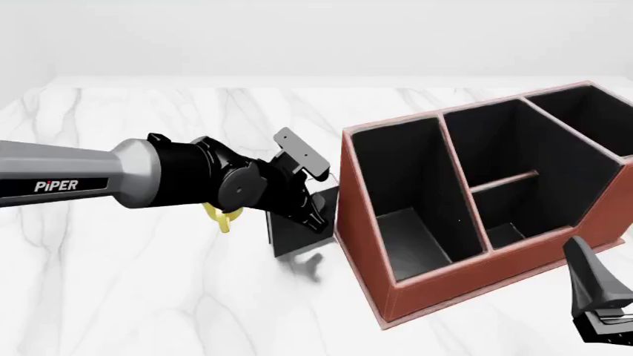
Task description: Pick up the book and place it in the back compartment of the caddy.
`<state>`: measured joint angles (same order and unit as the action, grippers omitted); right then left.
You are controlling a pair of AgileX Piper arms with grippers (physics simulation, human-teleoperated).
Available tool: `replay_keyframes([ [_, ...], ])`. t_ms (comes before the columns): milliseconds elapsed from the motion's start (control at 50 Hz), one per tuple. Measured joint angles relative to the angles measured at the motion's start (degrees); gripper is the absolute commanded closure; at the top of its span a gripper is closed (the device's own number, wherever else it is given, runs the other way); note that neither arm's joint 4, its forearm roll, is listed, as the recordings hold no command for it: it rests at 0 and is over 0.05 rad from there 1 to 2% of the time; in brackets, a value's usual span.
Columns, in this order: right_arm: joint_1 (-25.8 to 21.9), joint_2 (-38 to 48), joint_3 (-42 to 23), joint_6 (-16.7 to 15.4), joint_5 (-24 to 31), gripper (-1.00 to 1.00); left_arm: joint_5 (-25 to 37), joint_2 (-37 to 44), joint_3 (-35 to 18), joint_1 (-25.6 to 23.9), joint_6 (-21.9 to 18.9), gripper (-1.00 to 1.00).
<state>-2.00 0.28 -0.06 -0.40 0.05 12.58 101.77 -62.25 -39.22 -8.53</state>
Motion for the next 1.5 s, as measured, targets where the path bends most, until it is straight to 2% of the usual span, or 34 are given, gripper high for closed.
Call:
replay_keyframes([
  [140,0.1,0.0,0.0,0.0,0.0,-1.0,0.1,-0.2,0.0,-0.2,5.0,1.0],
  [320,0.1,0.0,0.0,0.0,0.0,-1.0,2.5,-2.0,0.7,-1.3,2.9,1.0],
  [500,0.1,0.1,0.0,0.0,-0.1,-1.0,8.3,-6.6,0.0,-2.8,2.2,1.0],
  [680,0.0,0.0,0.0,-0.1,-0.1,-1.0,19.3,-12.7,-6.4,-4.3,0.9,1.0],
  [800,0.0,-0.1,0.0,-0.2,-0.1,-1.0,28.7,-15.1,-15.6,-4.6,-1.7,1.0],
  [960,0.0,-0.1,0.0,-0.2,-0.1,-1.0,42.6,-14.3,-35.2,-5.1,-6.5,1.0],
  [1060,0.0,-0.2,0.0,-0.2,-0.1,-1.0,48.4,-13.2,-45.5,-6.6,-9.6,1.0],
  [1280,-0.1,-0.2,0.0,-0.2,-0.1,-1.0,54.4,-8.7,-62.3,-11.4,-13.4,1.0],
  [1500,-0.2,-0.2,0.0,-0.3,-0.1,-1.0,56.5,-0.3,-78.1,-18.2,-12.8,1.0],
])
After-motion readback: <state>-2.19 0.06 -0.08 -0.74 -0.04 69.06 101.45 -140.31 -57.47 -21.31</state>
